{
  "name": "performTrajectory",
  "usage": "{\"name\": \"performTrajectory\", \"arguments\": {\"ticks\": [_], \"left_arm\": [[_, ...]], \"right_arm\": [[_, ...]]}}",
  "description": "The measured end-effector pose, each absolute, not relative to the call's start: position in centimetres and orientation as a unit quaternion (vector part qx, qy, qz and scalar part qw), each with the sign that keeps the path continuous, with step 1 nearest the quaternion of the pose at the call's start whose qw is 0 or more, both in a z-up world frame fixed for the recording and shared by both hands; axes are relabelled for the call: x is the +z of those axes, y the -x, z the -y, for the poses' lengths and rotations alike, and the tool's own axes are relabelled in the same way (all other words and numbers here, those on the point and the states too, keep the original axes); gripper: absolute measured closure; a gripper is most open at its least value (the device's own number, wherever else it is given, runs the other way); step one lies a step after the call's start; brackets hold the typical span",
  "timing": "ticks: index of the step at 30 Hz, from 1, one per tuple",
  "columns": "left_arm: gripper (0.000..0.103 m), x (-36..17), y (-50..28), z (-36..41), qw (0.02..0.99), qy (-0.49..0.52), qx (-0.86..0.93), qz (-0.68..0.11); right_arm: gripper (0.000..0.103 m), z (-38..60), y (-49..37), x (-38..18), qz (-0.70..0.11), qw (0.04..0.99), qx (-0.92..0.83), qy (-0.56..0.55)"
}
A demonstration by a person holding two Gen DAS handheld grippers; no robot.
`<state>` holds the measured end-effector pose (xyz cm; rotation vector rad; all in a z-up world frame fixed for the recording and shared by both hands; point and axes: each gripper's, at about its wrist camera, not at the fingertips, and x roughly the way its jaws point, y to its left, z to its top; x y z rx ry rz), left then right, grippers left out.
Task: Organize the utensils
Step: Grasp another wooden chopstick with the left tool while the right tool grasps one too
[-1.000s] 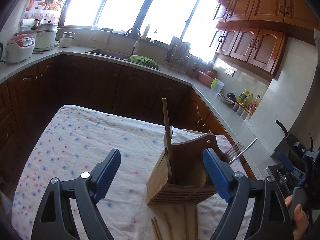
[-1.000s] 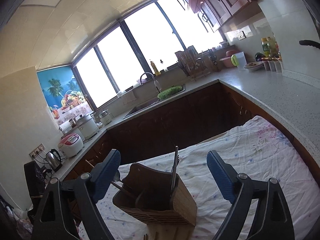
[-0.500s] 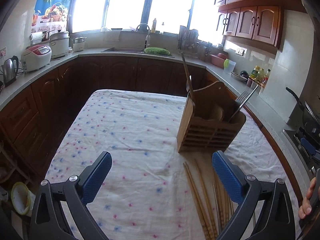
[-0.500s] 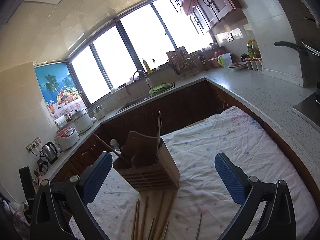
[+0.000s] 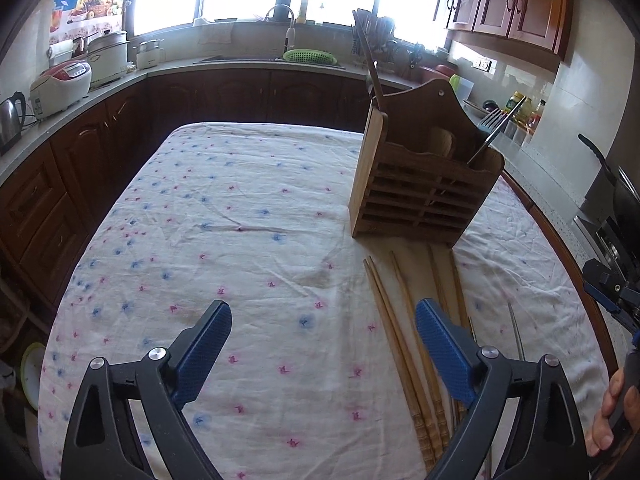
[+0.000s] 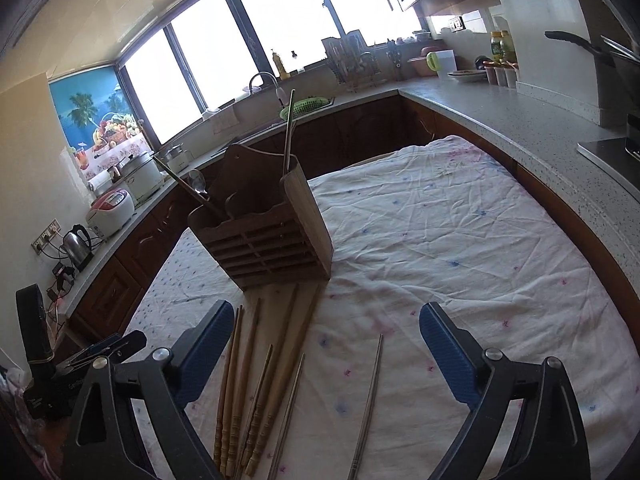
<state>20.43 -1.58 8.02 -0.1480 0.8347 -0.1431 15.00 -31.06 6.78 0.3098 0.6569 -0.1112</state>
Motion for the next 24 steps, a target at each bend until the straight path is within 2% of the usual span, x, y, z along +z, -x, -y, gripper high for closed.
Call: {"name": "performTrajectory", "arguments": {"ticks": [1,3,6,8,12,16,18,19,24], "left_arm": [[0.024,7.7,-20.9,1.8,0.905,0.071,-0.073,-0.414],[0.031,6.3,-22.9,2.5,0.895,0.072,-0.079,-0.432],[0.039,4.8,-25.1,3.6,0.881,0.075,-0.088,-0.459],[0.042,3.9,-26.6,4.5,0.874,0.073,-0.092,-0.472],[0.061,1.9,-29.0,6.2,0.859,0.050,-0.088,-0.502],[0.062,1.8,-29.3,6.7,0.866,0.019,-0.078,-0.494],[0.070,1.5,-28.9,6.6,0.865,-0.003,-0.073,-0.497],[0.070,1.4,-28.6,6.5,0.864,-0.012,-0.074,-0.498],[0.070,2.1,-28.8,4.7,0.856,0.081,-0.106,-0.500]], "right_arm": [[0.016,31.1,-15.3,6.5,-0.326,0.932,-0.053,-0.153],[0.025,31.2,-16.2,5.7,-0.339,0.926,-0.052,-0.157],[0.034,31.4,-17.8,4.2,-0.359,0.916,-0.047,-0.171],[0.036,31.5,-18.7,3.3,-0.371,0.911,-0.047,-0.175],[0.040,31.4,-20.3,2.0,-0.387,0.903,-0.044,-0.181],[0.041,31.2,-21.3,1.2,-0.397,0.899,-0.042,-0.179],[0.042,31.2,-21.7,0.8,-0.402,0.897,-0.042,-0.179],[0.043,31.1,-21.9,0.6,-0.405,0.896,-0.041,-0.178],[0.043,30.5,-23.2,-0.4,-0.415,0.892,-0.035,-0.173]]}}
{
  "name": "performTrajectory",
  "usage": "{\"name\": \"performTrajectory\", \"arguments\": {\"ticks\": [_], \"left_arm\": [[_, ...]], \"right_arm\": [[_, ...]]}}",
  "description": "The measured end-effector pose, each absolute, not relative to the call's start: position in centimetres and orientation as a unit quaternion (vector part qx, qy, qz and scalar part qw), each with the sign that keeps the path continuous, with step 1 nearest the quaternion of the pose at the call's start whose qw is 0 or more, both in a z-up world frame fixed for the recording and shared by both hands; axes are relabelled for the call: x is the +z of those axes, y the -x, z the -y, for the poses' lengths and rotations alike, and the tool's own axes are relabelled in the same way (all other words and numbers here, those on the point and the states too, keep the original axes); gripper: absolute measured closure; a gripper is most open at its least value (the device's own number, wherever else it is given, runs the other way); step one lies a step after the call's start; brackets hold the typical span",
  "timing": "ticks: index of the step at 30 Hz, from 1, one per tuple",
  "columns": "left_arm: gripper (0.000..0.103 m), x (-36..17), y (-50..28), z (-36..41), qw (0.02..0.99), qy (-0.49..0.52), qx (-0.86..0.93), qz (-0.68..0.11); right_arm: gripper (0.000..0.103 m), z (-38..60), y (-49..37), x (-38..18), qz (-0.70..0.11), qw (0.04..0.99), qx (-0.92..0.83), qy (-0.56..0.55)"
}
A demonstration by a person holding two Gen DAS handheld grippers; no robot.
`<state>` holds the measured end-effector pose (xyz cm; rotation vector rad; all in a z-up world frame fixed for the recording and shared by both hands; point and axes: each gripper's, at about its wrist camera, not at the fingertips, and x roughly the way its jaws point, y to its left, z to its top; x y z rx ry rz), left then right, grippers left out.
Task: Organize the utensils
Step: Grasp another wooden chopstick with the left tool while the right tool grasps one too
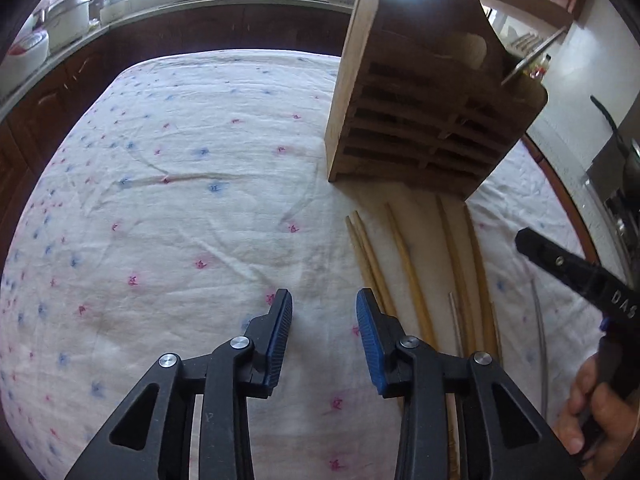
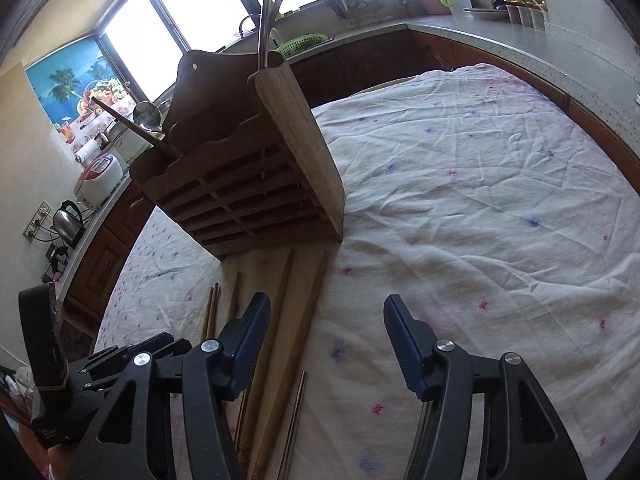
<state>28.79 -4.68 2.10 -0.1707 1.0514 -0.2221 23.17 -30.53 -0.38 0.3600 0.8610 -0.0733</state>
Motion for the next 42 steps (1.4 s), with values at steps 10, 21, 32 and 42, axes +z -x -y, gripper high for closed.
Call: {"name": "performTrajectory", "arguments": {"ticks": [10,21,32,42], "left_arm": [[0.069,0.8,-29.3,7.8,0.862,-0.017,-0.098,-0.496],[0.071,0.7,-29.6,5.4,0.852,0.036,-0.110,-0.510],[0.090,0.6,-29.9,8.5,0.871,-0.026,-0.094,-0.482],[0.100,3.6,-26.8,4.7,0.875,0.046,-0.142,-0.460]], "right_arm": [[0.044,30.9,-23.7,-0.6,-0.417,0.891,-0.043,-0.173],[0.060,29.5,-25.4,-2.0,-0.438,0.886,-0.033,-0.149],[0.091,25.7,-28.3,-3.4,-0.462,0.884,-0.073,-0.006],[0.098,28.4,-24.7,0.2,-0.430,0.892,-0.018,-0.139]]}}
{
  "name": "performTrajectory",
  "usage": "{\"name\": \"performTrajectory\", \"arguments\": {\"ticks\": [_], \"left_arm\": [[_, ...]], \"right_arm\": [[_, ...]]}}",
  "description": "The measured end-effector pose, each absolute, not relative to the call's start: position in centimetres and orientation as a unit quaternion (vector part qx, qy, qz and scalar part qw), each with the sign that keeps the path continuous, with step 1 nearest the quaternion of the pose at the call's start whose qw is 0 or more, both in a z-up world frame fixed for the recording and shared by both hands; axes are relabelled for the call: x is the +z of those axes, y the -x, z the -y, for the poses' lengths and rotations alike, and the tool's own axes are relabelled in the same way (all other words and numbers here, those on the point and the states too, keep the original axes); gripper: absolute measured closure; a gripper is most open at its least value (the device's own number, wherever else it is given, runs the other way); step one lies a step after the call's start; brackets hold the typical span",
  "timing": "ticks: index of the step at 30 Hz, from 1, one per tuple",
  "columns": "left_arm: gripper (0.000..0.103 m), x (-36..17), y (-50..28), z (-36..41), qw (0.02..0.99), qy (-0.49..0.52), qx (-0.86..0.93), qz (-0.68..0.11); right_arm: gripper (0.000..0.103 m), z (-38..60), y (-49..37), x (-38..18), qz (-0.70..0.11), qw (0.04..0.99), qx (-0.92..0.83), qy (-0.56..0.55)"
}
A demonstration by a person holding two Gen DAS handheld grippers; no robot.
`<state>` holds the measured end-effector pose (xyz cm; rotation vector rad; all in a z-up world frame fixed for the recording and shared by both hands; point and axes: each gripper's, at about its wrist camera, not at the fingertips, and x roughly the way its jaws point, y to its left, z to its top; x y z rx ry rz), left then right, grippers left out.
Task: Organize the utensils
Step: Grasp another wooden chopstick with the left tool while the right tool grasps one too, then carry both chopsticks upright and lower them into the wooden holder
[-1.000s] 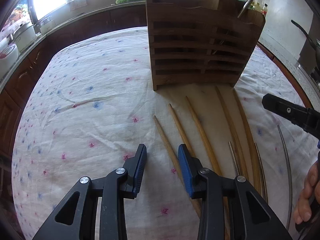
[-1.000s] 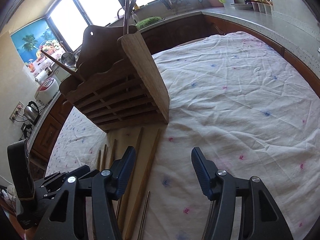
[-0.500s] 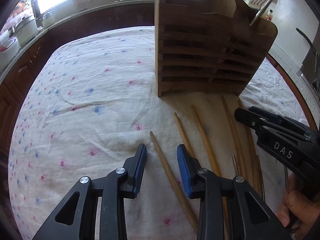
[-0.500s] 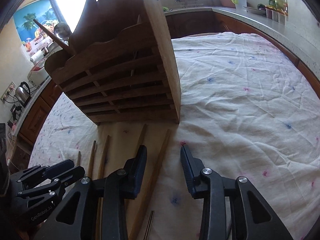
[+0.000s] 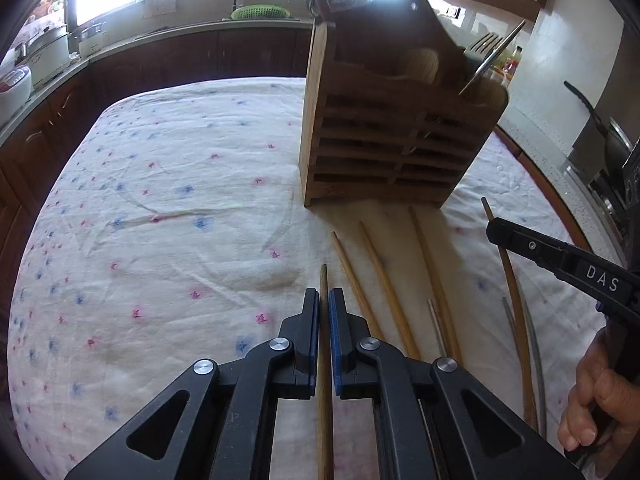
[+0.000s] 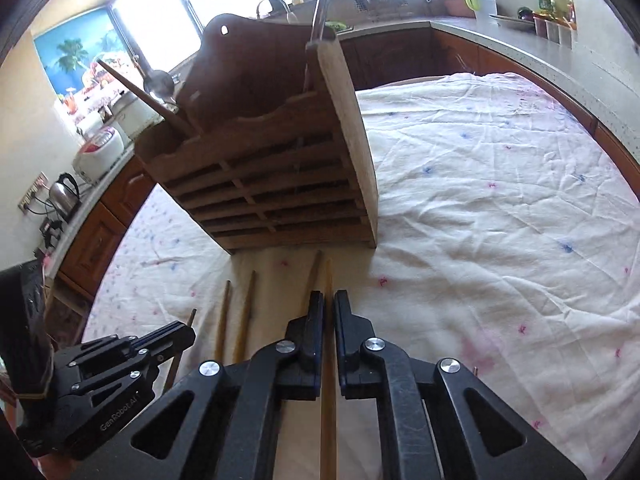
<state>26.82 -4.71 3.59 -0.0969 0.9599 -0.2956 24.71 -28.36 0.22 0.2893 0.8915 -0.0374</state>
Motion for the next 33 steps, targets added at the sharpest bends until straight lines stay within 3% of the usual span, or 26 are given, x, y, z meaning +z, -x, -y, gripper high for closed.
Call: {"name": "performTrajectory", "arguments": {"ticks": [14,22,33], "left_arm": [[0.100,15.1,-17.4,-3.0,0.920,0.114,-0.173,-0.333],[0.099,18.2,-15.0,-3.8,0.932,0.119,-0.183,-0.291],[0.100,21.1,-16.8,-3.7,0.945,0.113,-0.188,-0.241]], "right_arm": [[0.098,27.6,-17.6,11.6,-0.316,0.934,0.044,-0.160],[0.098,27.5,-16.0,16.4,-0.261,0.952,0.054,-0.149],[0.098,28.6,-18.2,18.6,-0.231,0.961,0.043,-0.144]]}}
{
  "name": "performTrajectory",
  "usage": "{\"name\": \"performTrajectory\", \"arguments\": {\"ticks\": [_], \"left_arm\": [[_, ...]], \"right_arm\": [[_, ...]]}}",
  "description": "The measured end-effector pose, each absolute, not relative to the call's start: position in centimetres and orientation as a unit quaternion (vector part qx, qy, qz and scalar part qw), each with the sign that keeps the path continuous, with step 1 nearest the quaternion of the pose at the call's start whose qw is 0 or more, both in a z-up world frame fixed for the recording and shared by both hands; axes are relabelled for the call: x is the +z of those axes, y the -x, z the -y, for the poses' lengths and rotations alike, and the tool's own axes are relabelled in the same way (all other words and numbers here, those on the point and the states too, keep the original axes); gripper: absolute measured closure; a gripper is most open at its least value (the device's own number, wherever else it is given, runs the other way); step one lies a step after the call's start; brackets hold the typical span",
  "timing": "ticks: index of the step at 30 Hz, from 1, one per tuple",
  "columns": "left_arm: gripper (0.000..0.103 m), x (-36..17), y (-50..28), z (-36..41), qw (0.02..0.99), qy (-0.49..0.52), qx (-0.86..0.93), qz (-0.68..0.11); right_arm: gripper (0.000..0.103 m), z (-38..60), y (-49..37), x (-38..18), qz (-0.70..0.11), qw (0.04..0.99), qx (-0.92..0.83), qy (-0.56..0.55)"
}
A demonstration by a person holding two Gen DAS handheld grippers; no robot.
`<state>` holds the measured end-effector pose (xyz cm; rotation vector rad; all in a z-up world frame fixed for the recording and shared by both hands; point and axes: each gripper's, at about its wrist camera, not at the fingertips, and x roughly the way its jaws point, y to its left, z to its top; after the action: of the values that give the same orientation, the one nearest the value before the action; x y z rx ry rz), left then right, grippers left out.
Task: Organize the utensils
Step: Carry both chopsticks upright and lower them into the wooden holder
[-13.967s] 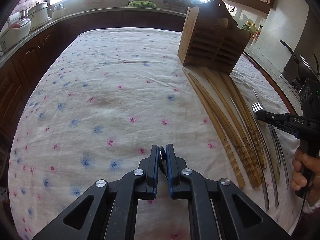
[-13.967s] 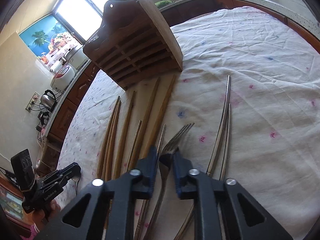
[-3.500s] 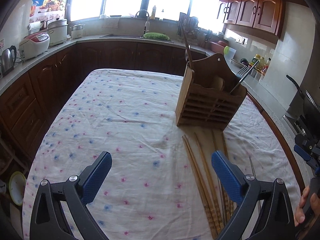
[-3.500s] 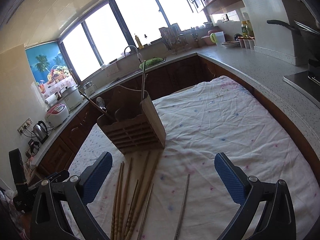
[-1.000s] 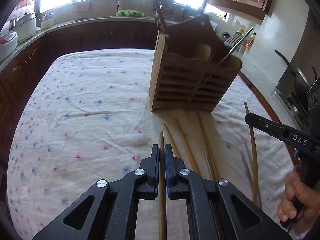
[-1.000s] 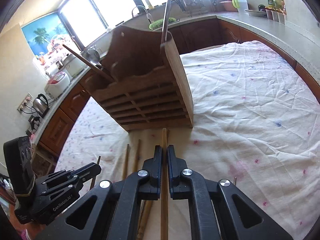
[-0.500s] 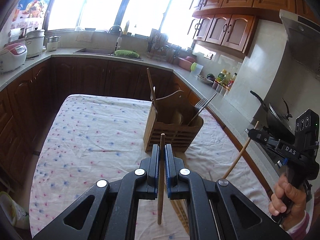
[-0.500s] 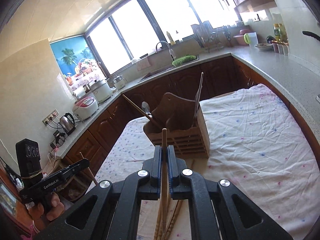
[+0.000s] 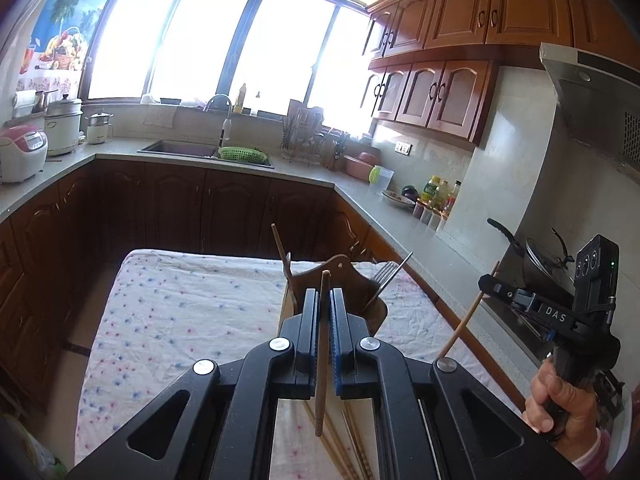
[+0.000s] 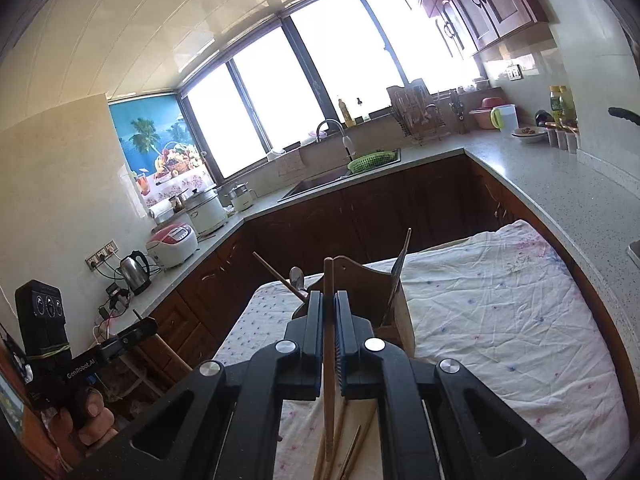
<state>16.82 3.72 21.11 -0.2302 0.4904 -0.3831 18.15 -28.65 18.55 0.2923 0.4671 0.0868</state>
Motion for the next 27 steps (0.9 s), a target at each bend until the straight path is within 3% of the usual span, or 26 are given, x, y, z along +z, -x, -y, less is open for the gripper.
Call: {"name": "performTrajectory", "arguments": {"ticks": [20,27], "left_arm": [[0.099,23.2,-22.2,-1.9,0.965,0.109,-0.170,-0.167],[0.099,21.7,-26.0,-0.5,0.968,0.116,-0.155,-0.162]], "right_arm": [[0.098,33.1,-22.7,22.2,-0.154,0.972,-0.021,-0.178],[0.098,34.3,-24.7,22.8,-0.131,0.974,-0.040,-0.183]]}}
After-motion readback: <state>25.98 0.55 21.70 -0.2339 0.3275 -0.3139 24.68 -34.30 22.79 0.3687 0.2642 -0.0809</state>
